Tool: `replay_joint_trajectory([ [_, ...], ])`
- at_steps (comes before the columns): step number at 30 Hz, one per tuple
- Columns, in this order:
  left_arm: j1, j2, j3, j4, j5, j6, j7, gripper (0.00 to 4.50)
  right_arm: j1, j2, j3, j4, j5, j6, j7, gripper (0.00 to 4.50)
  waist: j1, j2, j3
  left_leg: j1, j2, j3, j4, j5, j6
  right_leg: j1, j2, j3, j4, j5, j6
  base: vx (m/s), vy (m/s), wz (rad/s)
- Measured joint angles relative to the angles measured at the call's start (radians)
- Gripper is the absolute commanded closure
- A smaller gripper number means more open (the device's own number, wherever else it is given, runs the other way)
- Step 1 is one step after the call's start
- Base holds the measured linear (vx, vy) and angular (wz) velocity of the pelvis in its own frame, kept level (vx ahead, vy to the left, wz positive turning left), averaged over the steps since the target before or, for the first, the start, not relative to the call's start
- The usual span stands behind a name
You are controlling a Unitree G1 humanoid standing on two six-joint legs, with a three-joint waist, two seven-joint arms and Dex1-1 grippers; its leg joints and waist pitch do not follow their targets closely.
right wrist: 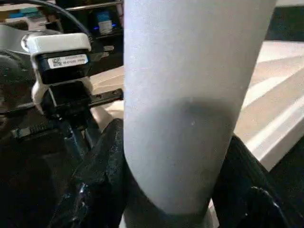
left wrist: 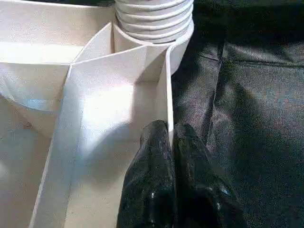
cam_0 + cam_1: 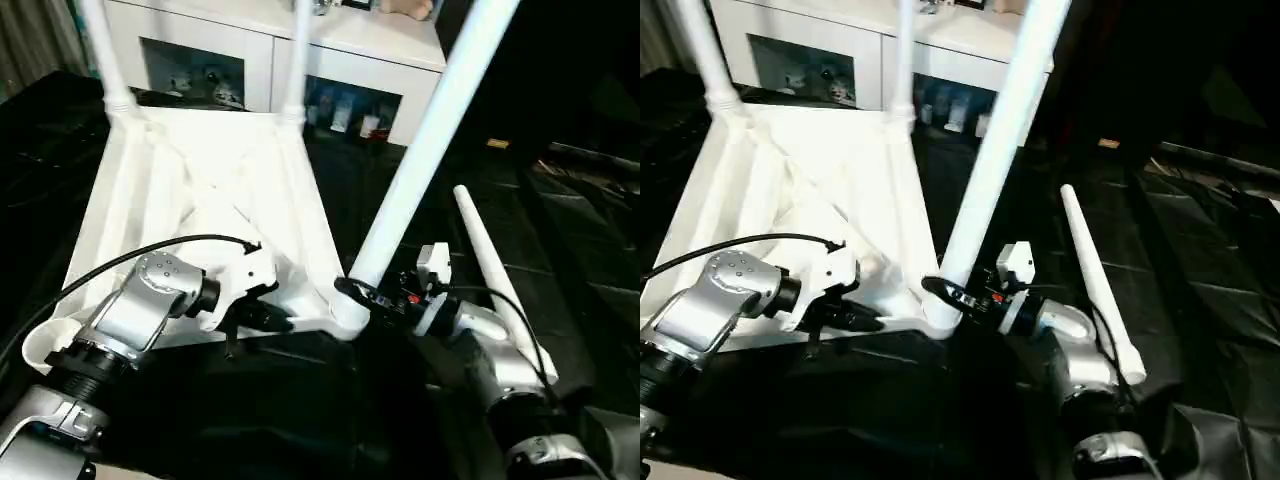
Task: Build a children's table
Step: Insert table leg to table base
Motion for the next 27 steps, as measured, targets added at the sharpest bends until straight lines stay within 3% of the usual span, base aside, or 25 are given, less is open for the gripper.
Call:
replay_joint_trajectory([
  [10, 0.000, -0.006, -0.003, 0.036, 0.003, -0.034, -0.006, 4.50, -0.035, -0.040, 0.053, 0.018, -0.027, 0.014, 0.019, 2.64, 0.006, 0.003, -0.003, 0.013, 0.001, 0.001, 0.000, 0.000, 0.000, 0.012, 0.000, 0.000, 0.000, -0.004, 0.000, 0.000, 0.000, 0.00],
  [17, 0.000, -0.006, -0.003, 0.041, 0.004, -0.036, -0.006, 4.50, -0.041, -0.040, 0.058, 0.019, -0.037, 0.014, 0.017, 2.64, 0.007, 0.004, -0.004, 0.014, 0.001, 0.001, 0.000, 0.000, 0.000, 0.012, 0.000, 0.000, 0.002, -0.004, 0.001, 0.000, 0.000, 0.00],
  [22, -0.005, -0.007, -0.003, 0.059, 0.004, -0.050, -0.010, 4.50, -0.086, -0.059, 0.098, 0.036, -0.061, 0.019, 0.047, 2.64, 0.005, 0.005, -0.006, 0.015, 0.001, 0.001, 0.000, 0.000, 0.000, 0.013, 0.000, 0.000, 0.003, -0.004, 0.001, 0.000, 0.000, 0.00],
  [27, -0.010, -0.010, -0.010, 0.060, 0.011, -0.061, -0.014, 4.50, -0.104, -0.066, 0.131, 0.015, -0.103, 0.020, 0.054, 2.64, 0.017, 0.003, -0.007, 0.015, 0.001, 0.001, 0.001, 0.000, 0.000, 0.013, 0.000, 0.000, 0.003, -0.004, 0.001, 0.000, 0.000, 0.00],
])
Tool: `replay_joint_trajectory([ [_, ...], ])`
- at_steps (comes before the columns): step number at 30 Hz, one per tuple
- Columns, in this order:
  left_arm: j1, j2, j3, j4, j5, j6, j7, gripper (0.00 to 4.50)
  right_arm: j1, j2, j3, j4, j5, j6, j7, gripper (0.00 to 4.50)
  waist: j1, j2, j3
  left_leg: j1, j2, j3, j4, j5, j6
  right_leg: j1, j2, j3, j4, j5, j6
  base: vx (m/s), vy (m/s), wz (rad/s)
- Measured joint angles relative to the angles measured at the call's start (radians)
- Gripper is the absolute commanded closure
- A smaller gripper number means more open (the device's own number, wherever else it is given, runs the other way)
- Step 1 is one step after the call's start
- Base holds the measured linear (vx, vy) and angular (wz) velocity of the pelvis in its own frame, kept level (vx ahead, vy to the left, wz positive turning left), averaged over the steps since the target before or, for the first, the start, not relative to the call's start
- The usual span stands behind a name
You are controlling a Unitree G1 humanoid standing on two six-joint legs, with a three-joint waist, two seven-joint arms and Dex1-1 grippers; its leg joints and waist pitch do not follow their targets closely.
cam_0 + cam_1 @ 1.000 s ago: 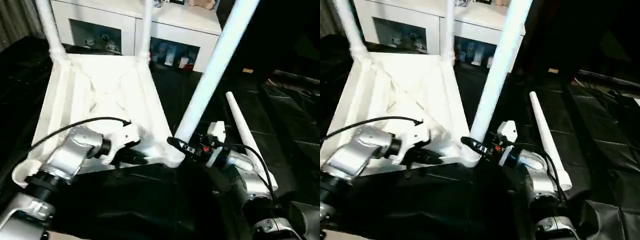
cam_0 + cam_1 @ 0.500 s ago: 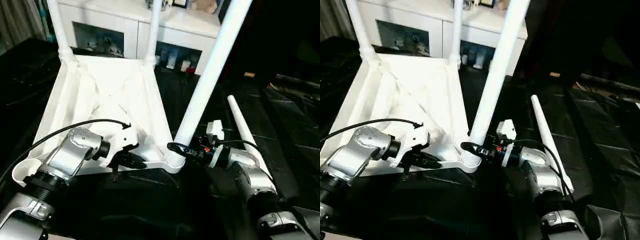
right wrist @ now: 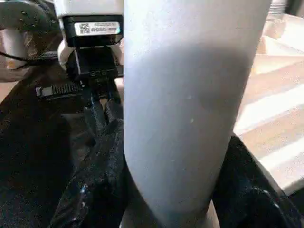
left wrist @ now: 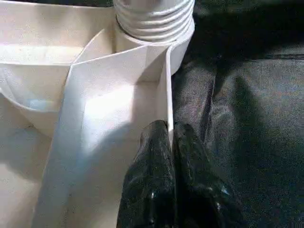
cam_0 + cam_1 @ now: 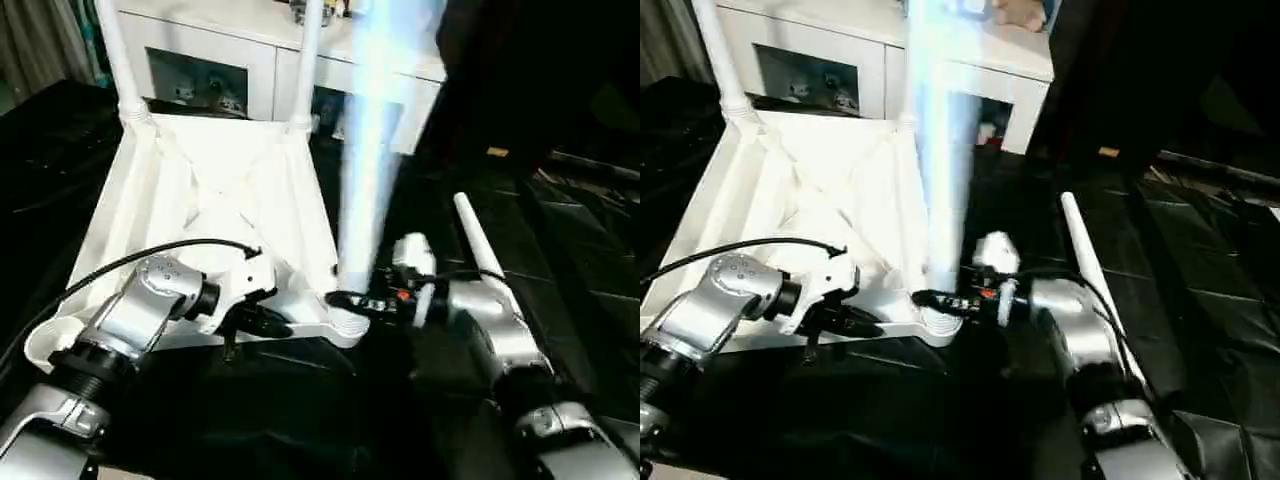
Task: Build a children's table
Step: Insert table leg to table base
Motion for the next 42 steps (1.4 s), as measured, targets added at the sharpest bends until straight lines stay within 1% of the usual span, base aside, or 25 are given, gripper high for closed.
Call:
replay_joint_trajectory([
  [7, -0.003, -0.005, 0.000, 0.005, 0.007, -0.014, 0.000, 4.50, 0.017, -0.013, 0.006, -0.035, -0.001, 0.000, -0.010, 2.64, 0.005, 0.000, 0.000, 0.000, 0.000, 0.001, 0.000, 0.000, 0.000, 0.000, 0.000, 0.000, 0.001, 0.000, 0.000, 0.000, 0.000, 0.00],
  [11, -0.006, -0.011, 0.000, 0.012, 0.011, -0.014, 0.004, 4.50, 0.031, -0.004, -0.002, -0.035, -0.001, -0.011, -0.037, 2.64, 0.005, 0.000, 0.000, 0.000, 0.000, 0.001, 0.002, 0.000, 0.000, 0.000, 0.000, 0.000, 0.002, 0.000, 0.000, 0.000, 0.000, 0.00],
  [14, -0.013, -0.017, 0.000, 0.024, 0.016, -0.016, 0.010, 4.50, 0.050, 0.021, -0.038, -0.024, 0.015, -0.016, -0.065, 2.64, 0.005, 0.001, 0.000, 0.000, 0.000, 0.000, 0.006, 0.000, 0.000, 0.000, 0.000, 0.001, 0.005, 0.000, 0.000, 0.000, 0.000, 0.00],
  [17, -0.016, -0.025, 0.000, 0.029, 0.026, -0.017, 0.021, 4.50, 0.059, 0.032, -0.059, -0.009, 0.033, -0.021, -0.085, 2.64, 0.005, 0.002, 0.001, 0.000, 0.000, 0.000, 0.007, 0.000, 0.000, -0.001, -0.001, 0.000, 0.005, 0.002, -0.002, 0.000, 0.000, 0.00],
  [19, -0.017, -0.029, 0.000, 0.032, 0.029, -0.017, 0.026, 4.50, 0.081, 0.045, -0.089, -0.006, 0.064, -0.022, -0.099, 2.64, 0.004, 0.002, 0.001, 0.000, 0.000, -0.001, 0.008, 0.000, 0.000, -0.001, -0.001, 0.000, 0.005, 0.002, -0.003, 0.000, 0.000, 0.00],
  [22, -0.020, -0.036, 0.000, 0.041, 0.029, -0.017, 0.032, 4.50, 0.099, 0.061, -0.125, 0.015, 0.106, -0.022, -0.122, 2.64, 0.004, 0.007, 0.002, 0.000, 0.000, -0.001, 0.008, 0.000, 0.000, -0.001, -0.001, 0.000, 0.005, 0.003, -0.004, 0.000, 0.000, 0.00],
  [24, -0.021, -0.043, 0.000, 0.047, 0.029, -0.017, 0.037, 4.50, 0.116, 0.074, -0.149, 0.019, 0.122, -0.026, -0.136, 2.64, 0.006, 0.010, 0.001, 0.000, 0.000, -0.001, 0.008, 0.000, 0.000, -0.001, -0.001, 0.000, 0.006, 0.003, -0.004, 0.000, 0.000, 0.00],
  [27, -0.022, -0.051, 0.000, 0.057, 0.029, -0.019, 0.043, 4.50, 0.144, 0.096, -0.172, 0.015, 0.135, -0.058, -0.159, 2.64, 0.007, 0.017, -0.003, -0.001, 0.000, -0.001, 0.008, 0.000, 0.000, -0.001, -0.001, 0.000, 0.005, 0.003, -0.004, 0.000, 0.000, 0.00],
  [29, -0.022, -0.055, 0.000, 0.062, 0.029, -0.020, 0.045, 4.50, 0.169, 0.107, -0.174, -0.002, 0.135, -0.078, -0.177, 2.64, 0.009, 0.018, -0.003, 0.000, 0.000, -0.001, 0.008, 0.000, 0.000, -0.001, -0.001, 0.000, 0.005, 0.003, -0.004, 0.000, 0.000, 0.00],
  [34, -0.022, -0.060, 0.000, 0.068, 0.029, -0.026, 0.047, 4.50, 0.220, 0.121, -0.165, -0.047, 0.135, -0.122, -0.222, 2.64, 0.008, 0.020, -0.004, 0.000, 0.000, -0.001, 0.008, 0.000, 0.000, -0.003, -0.001, 0.000, 0.003, 0.002, -0.003, 0.000, 0.000, 0.00],
  [37, -0.022, -0.060, 0.001, 0.068, 0.029, -0.026, 0.047, 4.50, 0.228, 0.123, -0.156, -0.057, 0.127, -0.142, -0.237, 2.64, 0.007, 0.021, -0.003, 0.000, 0.000, -0.002, 0.007, 0.000, 0.000, -0.003, -0.001, 0.000, 0.003, 0.002, -0.003, 0.000, 0.000, 0.00],
  [42, -0.022, -0.059, 0.001, 0.068, 0.029, -0.027, 0.047, 4.50, 0.225, 0.114, -0.144, -0.060, 0.122, -0.140, -0.239, 2.64, 0.005, 0.021, -0.003, 0.000, 0.000, -0.002, 0.007, 0.000, 0.000, -0.003, -0.001, 0.000, 0.003, 0.002, -0.003, 0.000, 0.000, 0.00],
])
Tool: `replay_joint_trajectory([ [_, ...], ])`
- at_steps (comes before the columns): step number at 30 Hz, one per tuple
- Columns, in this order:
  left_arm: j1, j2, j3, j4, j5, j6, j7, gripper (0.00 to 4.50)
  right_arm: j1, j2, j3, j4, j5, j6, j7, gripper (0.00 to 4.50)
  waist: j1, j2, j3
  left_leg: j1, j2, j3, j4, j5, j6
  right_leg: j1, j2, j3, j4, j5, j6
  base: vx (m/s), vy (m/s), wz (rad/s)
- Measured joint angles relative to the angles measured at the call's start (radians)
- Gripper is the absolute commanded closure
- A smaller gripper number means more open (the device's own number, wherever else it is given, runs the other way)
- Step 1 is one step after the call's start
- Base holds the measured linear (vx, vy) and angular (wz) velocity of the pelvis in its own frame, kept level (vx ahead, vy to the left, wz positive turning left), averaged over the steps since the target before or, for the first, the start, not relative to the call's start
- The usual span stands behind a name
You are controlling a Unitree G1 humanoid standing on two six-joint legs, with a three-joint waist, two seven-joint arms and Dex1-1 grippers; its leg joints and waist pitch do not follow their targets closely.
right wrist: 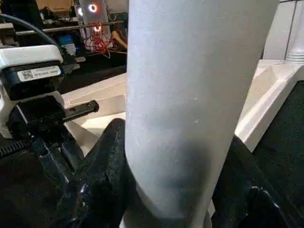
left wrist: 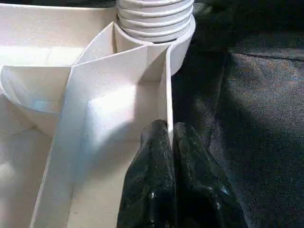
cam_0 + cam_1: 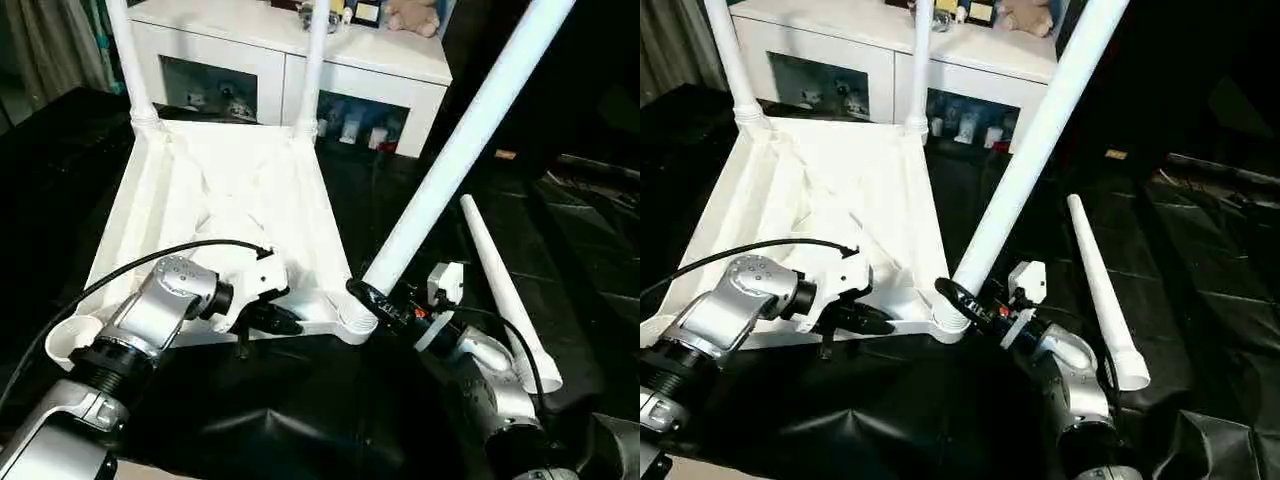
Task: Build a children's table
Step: Insert table leg to table base
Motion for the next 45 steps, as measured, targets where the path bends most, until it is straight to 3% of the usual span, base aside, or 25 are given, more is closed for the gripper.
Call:
replay_joint_trajectory([
  [13, 0.000, 0.006, 0.001, -0.001, 0.000, 0.002, 0.000, 4.50, -0.063, -0.058, 0.058, 0.013, -0.045, 0.052, 0.034, 2.64, -0.003, -0.006, 0.000, 0.000, 0.000, 0.000, -0.002, 0.000, 0.000, -0.001, 0.000, 0.000, -0.003, -0.004, 0.006, 0.000, 0.000, 0.00],
  [38, 0.003, 0.021, 0.006, -0.009, 0.001, 0.010, -0.002, 4.50, -0.119, -0.083, 0.104, 0.052, -0.075, 0.031, 0.052, 2.64, -0.006, -0.007, 0.001, 0.000, -0.001, 0.000, -0.011, 0.000, 0.000, -0.008, 0.000, 0.000, -0.005, -0.004, 0.007, 0.000, 0.000, 0.00],
  [45, 0.003, 0.028, 0.015, -0.007, 0.011, 0.011, 0.005, 4.50, -0.157, -0.090, 0.148, 0.077, -0.108, -0.007, 0.013, 2.64, -0.025, -0.005, 0.002, -0.001, -0.001, 0.000, -0.013, 0.000, 0.000, -0.014, 0.000, 0.000, -0.005, -0.004, 0.007, 0.000, 0.000, 0.00],
])
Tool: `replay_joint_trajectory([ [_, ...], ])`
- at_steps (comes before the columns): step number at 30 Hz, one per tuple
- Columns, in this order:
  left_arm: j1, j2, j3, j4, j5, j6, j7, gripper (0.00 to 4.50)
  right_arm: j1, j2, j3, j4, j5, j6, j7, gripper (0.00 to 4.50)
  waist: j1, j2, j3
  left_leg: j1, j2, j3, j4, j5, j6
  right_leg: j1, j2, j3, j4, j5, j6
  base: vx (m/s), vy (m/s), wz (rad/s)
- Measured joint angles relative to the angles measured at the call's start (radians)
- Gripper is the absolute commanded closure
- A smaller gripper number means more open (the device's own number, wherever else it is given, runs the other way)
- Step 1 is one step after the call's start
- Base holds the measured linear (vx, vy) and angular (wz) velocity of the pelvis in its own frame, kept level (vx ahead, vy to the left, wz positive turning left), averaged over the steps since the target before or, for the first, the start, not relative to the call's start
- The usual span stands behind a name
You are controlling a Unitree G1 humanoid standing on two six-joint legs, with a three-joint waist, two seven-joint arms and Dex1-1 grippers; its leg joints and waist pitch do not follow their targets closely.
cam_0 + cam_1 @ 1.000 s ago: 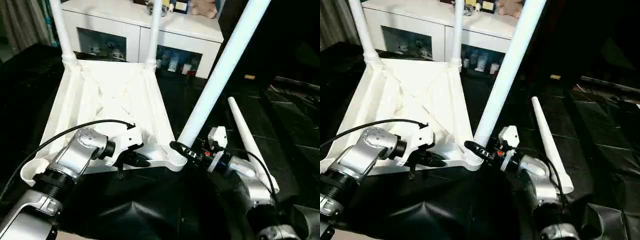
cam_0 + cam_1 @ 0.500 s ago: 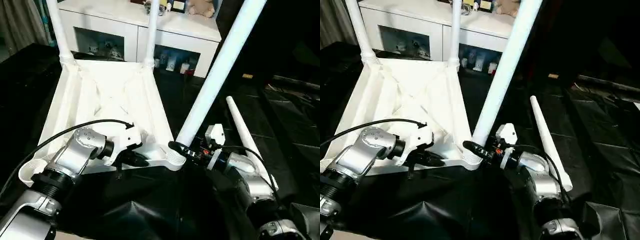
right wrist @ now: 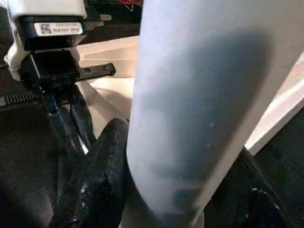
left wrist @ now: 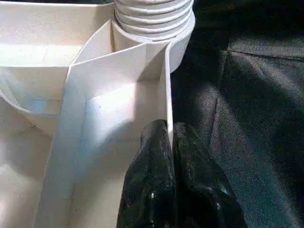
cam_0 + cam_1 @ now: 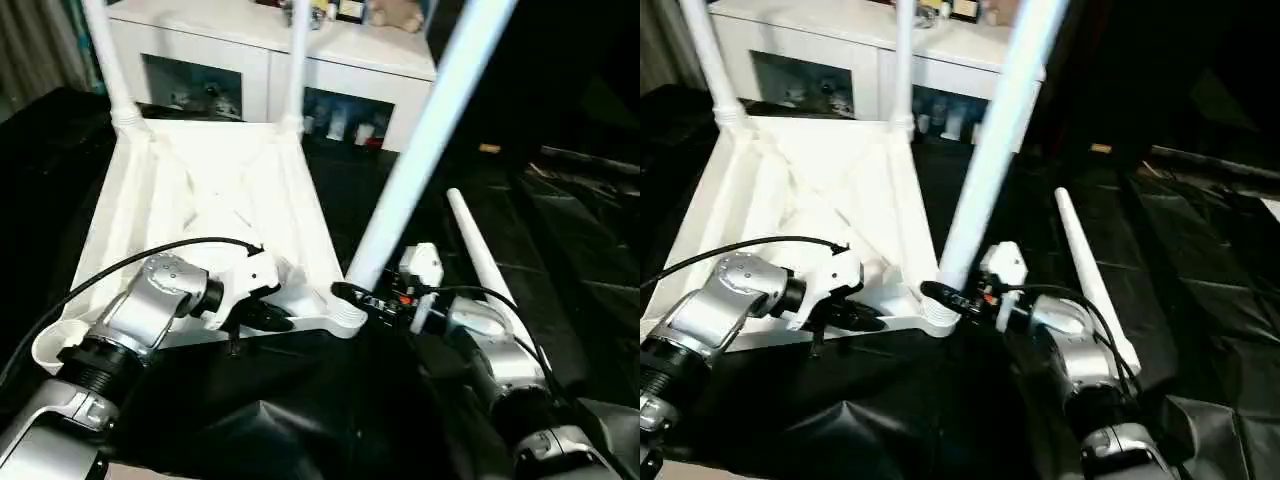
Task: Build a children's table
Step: Insert table leg to table base
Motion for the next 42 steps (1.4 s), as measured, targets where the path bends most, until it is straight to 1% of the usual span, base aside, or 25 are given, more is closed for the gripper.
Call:
replay_joint_trajectory([
  [4, 0.000, -0.001, 0.002, 0.001, 0.002, 0.000, 0.005, 4.50, -0.009, 0.003, 0.002, 0.013, -0.001, -0.007, -0.005, 2.64, -0.004, 0.001, 0.001, 0.000, 0.000, 0.000, 0.000, 0.000, 0.000, -0.001, 0.000, 0.000, 0.000, 0.000, 0.000, 0.000, 0.000, 0.00],
  [10, -0.001, -0.003, 0.005, 0.005, 0.009, 0.000, 0.007, 4.50, -0.019, 0.006, 0.001, 0.033, -0.001, -0.011, -0.009, 2.64, -0.005, 0.001, 0.001, 0.000, 0.000, 0.000, 0.000, 0.000, 0.000, -0.001, 0.000, 0.000, 0.000, 0.000, 0.000, 0.000, 0.000, 0.00],
  [13, -0.001, -0.004, 0.006, 0.006, 0.010, 0.000, 0.008, 4.50, -0.020, 0.001, 0.019, 0.041, -0.001, -0.046, -0.023, 2.64, -0.006, 0.002, 0.001, 0.000, 0.000, 0.000, 0.000, 0.000, 0.000, -0.001, 0.000, 0.000, -0.001, 0.000, 0.000, 0.000, 0.000, 0.00],
  [17, -0.001, -0.004, 0.008, 0.008, 0.011, 0.000, 0.008, 4.50, -0.020, 0.002, 0.029, 0.044, -0.001, -0.062, -0.035, 2.63, -0.006, 0.005, 0.001, 0.000, 0.000, 0.000, 0.000, 0.000, 0.000, -0.001, 0.000, 0.000, -0.001, 0.000, 0.000, 0.000, 0.000, 0.00],
  [20, -0.002, -0.004, 0.012, 0.011, 0.012, 0.000, 0.008, 4.50, -0.020, 0.002, 0.044, 0.046, -0.017, -0.098, -0.062, 2.62, -0.007, 0.006, 0.001, 0.000, 0.000, 0.000, 0.000, 0.000, 0.000, -0.002, 0.000, 0.000, -0.001, 0.000, 0.000, 0.000, 0.000, 0.00],
  [22, -0.002, -0.004, 0.014, 0.011, 0.018, 0.000, 0.008, 4.50, -0.024, 0.006, 0.051, 0.049, -0.026, -0.121, -0.079, 2.59, -0.009, 0.012, 0.002, 0.000, 0.000, 0.000, -0.001, 0.000, 0.000, -0.003, 0.000, 0.000, -0.001, 0.000, 0.000, 0.000, 0.000, 0.00],
  [24, -0.003, -0.004, 0.015, 0.011, 0.028, 0.002, 0.009, 4.50, -0.030, 0.005, 0.069, 0.056, -0.028, -0.142, -0.097, 2.57, -0.010, 0.016, 0.003, 0.001, 0.000, 0.000, -0.003, 0.000, 0.000, -0.004, 0.000, 0.000, -0.001, 0.000, 0.000, 0.000, 0.000, 0.00],
  [30, -0.002, -0.003, 0.022, 0.011, 0.032, 0.003, 0.024, 4.50, -0.035, 0.006, 0.086, 0.062, -0.053, -0.188, -0.136, 2.54, -0.015, 0.020, 0.006, 0.000, -0.001, -0.001, -0.007, 0.000, 0.000, -0.008, 0.000, 0.000, -0.003, 0.000, 0.001, 0.000, 0.000, 0.00],
  [33, -0.002, -0.003, 0.025, 0.011, 0.036, 0.004, 0.026, 4.50, -0.036, 0.011, 0.086, 0.071, -0.053, -0.182, -0.139, 2.54, -0.020, 0.019, 0.007, 0.000, -0.001, -0.001, -0.007, 0.000, 0.000, -0.008, 0.000, -0.001, -0.007, 0.000, 0.001, 0.000, 0.000, 0.00],
  [36, -0.002, -0.003, 0.029, 0.011, 0.041, 0.004, 0.026, 4.50, -0.044, 0.027, 0.065, 0.087, -0.037, -0.146, -0.131, 2.54, -0.025, 0.017, 0.006, -0.001, -0.001, -0.003, -0.009, 0.000, 0.000, -0.007, 0.000, -0.003, -0.016, 0.000, 0.001, 0.000, 0.000, 0.00],
  [39, -0.003, -0.009, 0.031, 0.010, 0.039, 0.004, 0.026, 4.50, -0.049, 0.039, 0.030, 0.100, 0.002, -0.081, -0.109, 2.54, -0.024, 0.009, 0.004, -0.004, -0.002, -0.003, -0.007, 0.000, 0.000, -0.007, 0.000, -0.001, -0.018, 0.000, 0.000, 0.000, 0.000, 0.00],
  [40, -0.003, -0.010, 0.030, 0.010, 0.038, 0.004, 0.025, 4.50, -0.049, 0.039, 0.021, 0.104, 0.015, -0.068, -0.099, 2.54, -0.023, 0.008, 0.003, -0.004, -0.002, -0.002, -0.006, 0.000, 0.000, -0.006, 0.000, 0.000, -0.018, 0.000, 0.000, 0.000, 0.000, 0.00],
  [42, -0.003, -0.011, 0.027, 0.008, 0.034, 0.004, 0.022, 4.50, -0.047, 0.041, -0.001, 0.106, 0.041, -0.044, -0.084, 2.54, -0.020, -0.001, -0.001, -0.004, -0.002, -0.002, -0.001, 0.000, 0.000, -0.004, 0.000, 0.000, -0.017, 0.004, -0.007, 0.000, 0.000, 0.00],
])
